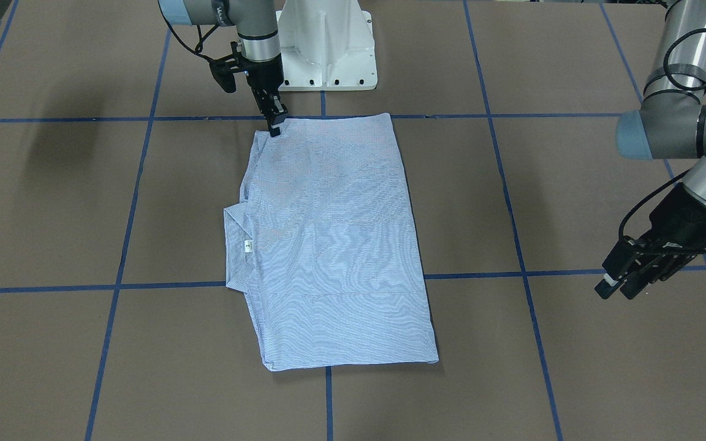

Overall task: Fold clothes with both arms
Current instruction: 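Move the left gripper to the other near corner of the shirt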

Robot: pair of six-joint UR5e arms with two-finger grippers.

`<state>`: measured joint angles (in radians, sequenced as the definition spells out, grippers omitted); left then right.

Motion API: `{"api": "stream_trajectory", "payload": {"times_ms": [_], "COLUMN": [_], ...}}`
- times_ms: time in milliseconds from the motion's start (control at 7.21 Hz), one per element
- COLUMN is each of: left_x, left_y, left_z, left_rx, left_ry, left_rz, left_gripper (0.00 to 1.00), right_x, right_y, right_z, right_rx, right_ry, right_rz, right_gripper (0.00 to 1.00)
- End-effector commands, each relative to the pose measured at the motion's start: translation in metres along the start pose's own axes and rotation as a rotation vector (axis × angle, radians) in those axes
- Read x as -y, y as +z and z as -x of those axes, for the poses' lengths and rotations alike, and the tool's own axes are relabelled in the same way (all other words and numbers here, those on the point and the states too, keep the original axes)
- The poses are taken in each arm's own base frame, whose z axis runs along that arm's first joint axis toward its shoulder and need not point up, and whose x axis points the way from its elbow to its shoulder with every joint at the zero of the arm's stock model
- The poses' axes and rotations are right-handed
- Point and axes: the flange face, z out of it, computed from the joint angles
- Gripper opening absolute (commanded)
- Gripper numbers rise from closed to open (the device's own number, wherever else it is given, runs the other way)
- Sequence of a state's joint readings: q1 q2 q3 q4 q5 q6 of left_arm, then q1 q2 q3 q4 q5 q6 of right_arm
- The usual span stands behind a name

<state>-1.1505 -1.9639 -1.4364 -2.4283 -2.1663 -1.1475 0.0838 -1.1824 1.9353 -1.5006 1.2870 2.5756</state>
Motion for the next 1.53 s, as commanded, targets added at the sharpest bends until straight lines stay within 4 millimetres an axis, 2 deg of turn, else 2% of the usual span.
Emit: {"api": "stream_trajectory", "payload": {"times_ms": [0,139,278,416,555,833,971,1110,1249,1388], "left_x": [-0.009,-0.032,-0.088,-0.126,-0.179,-0.31,-0.363,-0.406,-0.439,-0.463], "left_y": [-0.012,-0.025,-0.025,-0.028,-0.024,-0.016,0.0,0.009,0.018,0.031], "left_z": [-0.029,-0.055,-0.062,-0.079,-0.109,-0.14,-0.147,-0.156,-0.157,-0.16], "left_rx": [-0.049,-0.1,-0.116,-0.139,-0.163,-0.155,-0.129,-0.114,-0.087,-0.064], "left_ry": [-0.117,-0.183,-0.234,-0.305,-0.41,-0.529,-0.571,-0.621,-0.656,-0.685], "left_rz": [-0.003,0.019,0.079,0.12,0.189,0.236,0.251,0.264,0.291,0.305], "left_gripper": [0.64,0.66,0.67,0.71,0.72,0.72,0.72,0.72,0.72,0.71], "right_x": [0.002,0.003,0.011,0.011,0.01,0.01,0.01,0.01,0.01,0.011], "right_y": [-0.016,-0.019,-0.02,-0.024,-0.023,-0.024,-0.025,-0.026,-0.026,-0.025], "right_z": [0.005,0.006,-0.001,-0.003,-0.007,-0.007,-0.006,-0.006,-0.006,-0.007], "right_rx": [0.013,0.016,0.01,0.008,0.004,0.004,0.005,0.005,0.005,0.002], "right_ry": [0.007,0.009,0.006,0.004,-0.001,-0.002,-0.001,-0.001,-0.001,-0.002], "right_rz": [0.02,0.022,0.019,0.028,0.027,0.028,0.032,0.033,0.033,0.031], "right_gripper": [0.0,0.0,0.0,0.0,0.0,0.0,0.0,0.0,0.0,0.0]}}
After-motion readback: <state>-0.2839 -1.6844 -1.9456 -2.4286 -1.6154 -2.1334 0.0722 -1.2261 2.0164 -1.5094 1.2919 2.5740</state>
